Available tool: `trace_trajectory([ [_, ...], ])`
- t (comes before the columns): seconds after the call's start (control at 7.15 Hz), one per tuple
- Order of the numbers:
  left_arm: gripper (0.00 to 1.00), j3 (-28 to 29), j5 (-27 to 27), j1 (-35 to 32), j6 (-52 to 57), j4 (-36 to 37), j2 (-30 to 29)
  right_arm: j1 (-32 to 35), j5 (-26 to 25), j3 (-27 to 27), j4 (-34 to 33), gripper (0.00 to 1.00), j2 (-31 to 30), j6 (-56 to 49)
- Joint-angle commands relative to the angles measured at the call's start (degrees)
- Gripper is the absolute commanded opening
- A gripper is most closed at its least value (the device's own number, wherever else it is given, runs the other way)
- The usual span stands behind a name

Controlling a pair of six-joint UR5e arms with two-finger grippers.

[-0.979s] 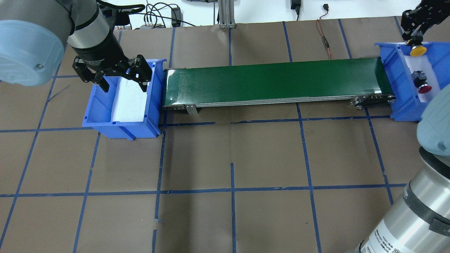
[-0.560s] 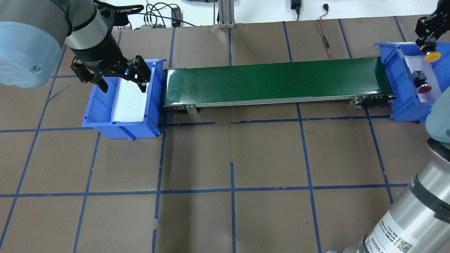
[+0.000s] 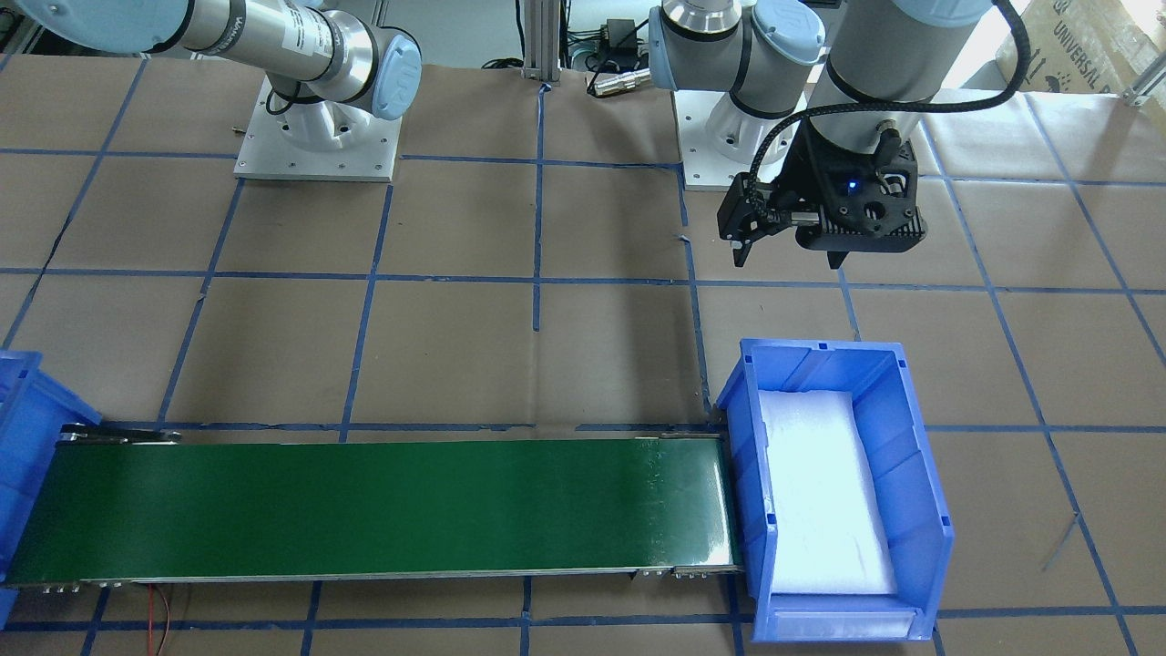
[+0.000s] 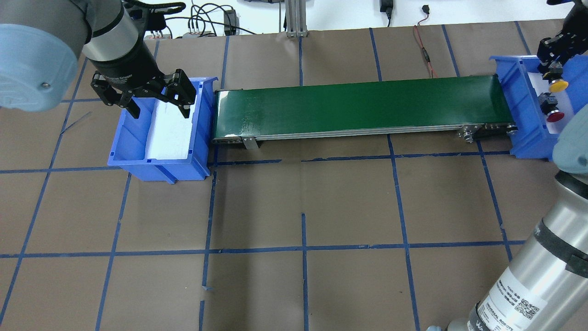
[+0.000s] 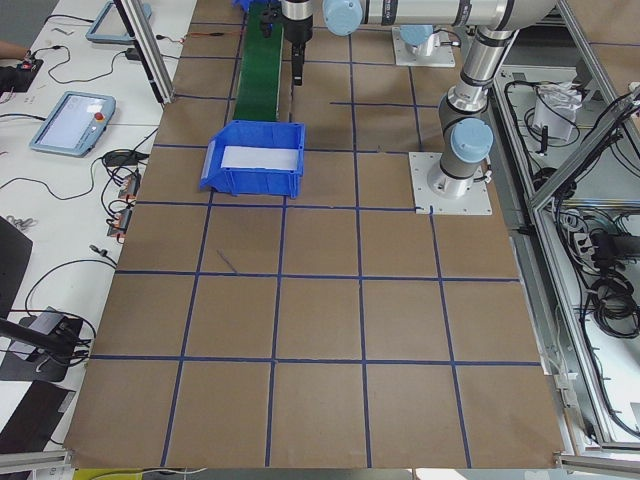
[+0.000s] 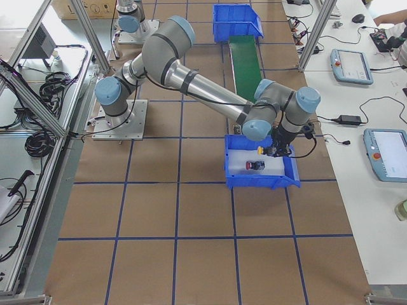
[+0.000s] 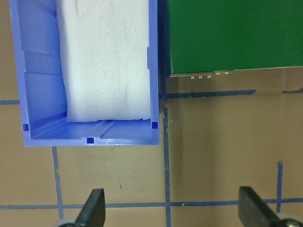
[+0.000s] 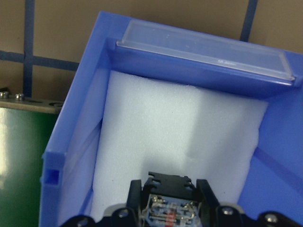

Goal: Transport two buttons from left to right
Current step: 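Carry the yellow button into the blue bin and release it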

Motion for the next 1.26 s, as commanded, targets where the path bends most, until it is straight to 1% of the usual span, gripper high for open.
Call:
trace_trajectory([
  [0.0, 1.0, -0.1, 0.0, 0.0, -0.1, 0.1, 0.1, 0.1, 0.7, 0.0, -1.2, 0.12, 1.8, 1.2],
  [0.14, 1.0, -0.2, 0.0, 0.0, -0.1, 0.0, 0.2, 0.1, 0.7, 0.0, -1.4, 0.15, 2.9, 1.3],
  [0.28, 1.0, -0.4, 0.1, 0.0, -0.1, 0.0, 0.2, 0.1, 0.7, -0.3, -1.8, 0.23, 3.3, 1.3],
  [0.42, 1.0, -0.4, -0.1, 0.0, -0.3, 0.0, 0.2, 0.1, 0.7, -0.7, -1.9, 0.26, 3.4, 1.3],
  [0.56, 1.0, -0.6, -0.1, 0.0, -0.3, 0.1, 0.4, 0.1, 0.7, -0.7, -2.0, 0.33, 3.6, 1.3],
  [0.7, 1.0, -0.6, -0.1, 0.0, -0.3, 0.1, 0.3, 0.0, 2.1, -0.8, -2.0, 0.6, 3.8, 3.5],
  [0.84, 1.0, -0.5, -0.1, 0.0, -0.3, 0.1, 0.2, 0.0, 2.2, -1.7, -1.8, 0.96, 3.8, 3.5],
  [0.98, 1.0, 0.1, -0.1, -0.1, -0.8, 0.1, -0.5, 0.1, 1.9, -2.8, -1.7, 1.0, 3.8, 3.3],
  [1.12, 1.0, 0.1, -0.2, -0.3, -0.8, 0.1, -0.5, 0.1, 1.5, -2.9, -1.3, 1.0, 3.2, 2.9],
])
